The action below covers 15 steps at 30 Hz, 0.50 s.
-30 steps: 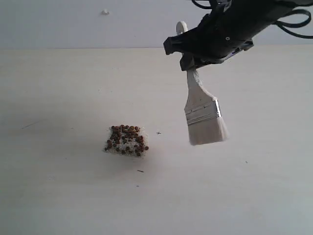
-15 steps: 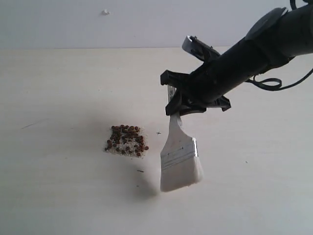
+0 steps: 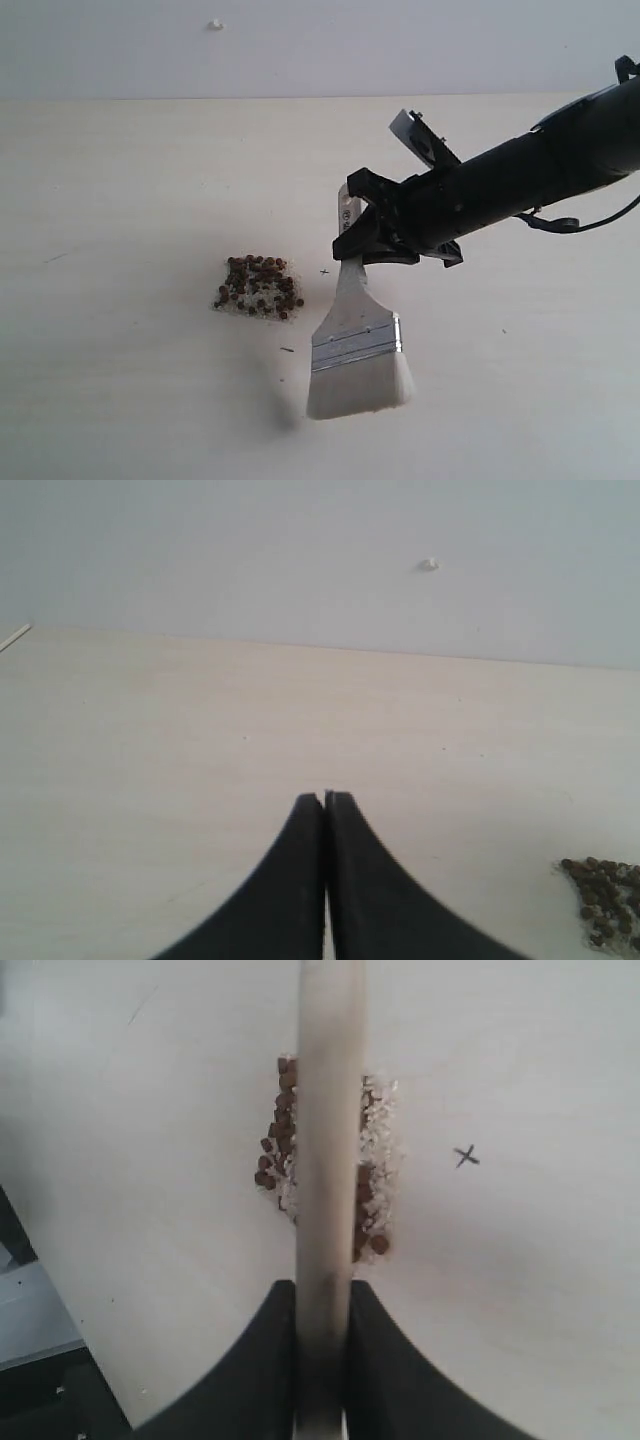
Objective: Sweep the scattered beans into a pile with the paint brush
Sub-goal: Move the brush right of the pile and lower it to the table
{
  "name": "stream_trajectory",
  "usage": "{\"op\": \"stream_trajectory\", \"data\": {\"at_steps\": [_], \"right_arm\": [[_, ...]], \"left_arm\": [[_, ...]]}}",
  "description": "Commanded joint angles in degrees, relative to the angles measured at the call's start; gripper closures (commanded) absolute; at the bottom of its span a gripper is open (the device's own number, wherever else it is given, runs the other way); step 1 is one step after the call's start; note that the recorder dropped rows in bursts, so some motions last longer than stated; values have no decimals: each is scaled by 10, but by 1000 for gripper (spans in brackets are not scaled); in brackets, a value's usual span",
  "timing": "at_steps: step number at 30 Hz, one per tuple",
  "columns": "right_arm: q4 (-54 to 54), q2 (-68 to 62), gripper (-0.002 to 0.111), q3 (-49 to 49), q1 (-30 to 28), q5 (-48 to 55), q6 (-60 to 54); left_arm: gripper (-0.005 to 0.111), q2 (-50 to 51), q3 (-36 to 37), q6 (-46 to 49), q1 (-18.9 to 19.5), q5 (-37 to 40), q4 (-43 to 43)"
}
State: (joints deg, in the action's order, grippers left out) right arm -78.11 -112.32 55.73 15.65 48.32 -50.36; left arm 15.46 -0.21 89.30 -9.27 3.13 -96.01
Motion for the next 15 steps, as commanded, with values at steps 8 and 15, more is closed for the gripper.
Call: {"op": "stream_trajectory", "data": {"at_steps": [8, 15], "right_arm": [[-34, -60, 108, -5, -14, -2, -54], [-47, -78, 108, -5, -14, -8, -78]], "left_arm": [[107, -1, 2, -1, -4, 3, -3], [107, -1, 2, -1, -4, 3, -3]]}}
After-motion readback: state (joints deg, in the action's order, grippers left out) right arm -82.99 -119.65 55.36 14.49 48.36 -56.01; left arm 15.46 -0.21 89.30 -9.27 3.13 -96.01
